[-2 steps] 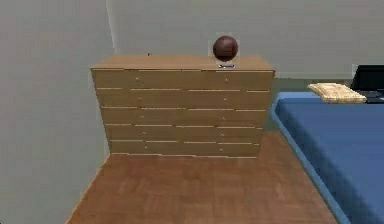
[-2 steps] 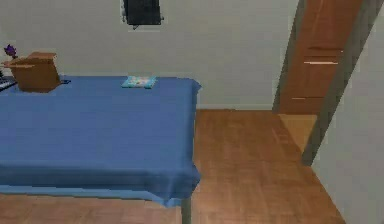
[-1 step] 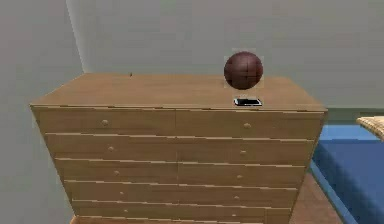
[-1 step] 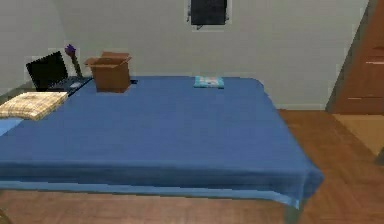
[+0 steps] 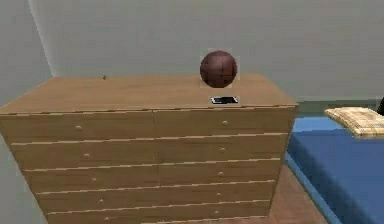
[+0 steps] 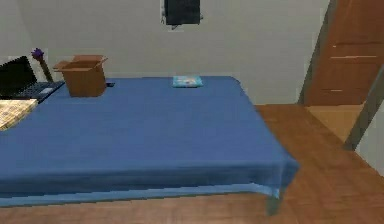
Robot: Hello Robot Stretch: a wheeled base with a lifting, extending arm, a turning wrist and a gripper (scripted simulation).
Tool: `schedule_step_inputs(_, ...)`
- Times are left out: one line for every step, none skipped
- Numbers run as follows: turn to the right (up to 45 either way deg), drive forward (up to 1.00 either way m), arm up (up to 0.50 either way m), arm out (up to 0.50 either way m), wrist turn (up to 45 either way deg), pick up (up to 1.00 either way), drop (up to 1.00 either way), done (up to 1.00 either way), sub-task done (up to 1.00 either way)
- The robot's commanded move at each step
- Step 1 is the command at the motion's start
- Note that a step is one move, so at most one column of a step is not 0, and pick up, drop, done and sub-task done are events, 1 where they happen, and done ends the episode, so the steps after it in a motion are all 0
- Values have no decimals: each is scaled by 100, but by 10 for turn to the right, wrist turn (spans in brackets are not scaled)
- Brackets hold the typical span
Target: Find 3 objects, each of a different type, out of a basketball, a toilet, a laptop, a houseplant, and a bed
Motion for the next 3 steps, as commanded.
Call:
schedule_step_inputs(0,30,0,0,0,0,0,0,0)
schedule_step_inputs(450,0,0,0,0,0,0,0,0)
schedule_step_inputs(210,0,0,0,0,0,0,0,0)
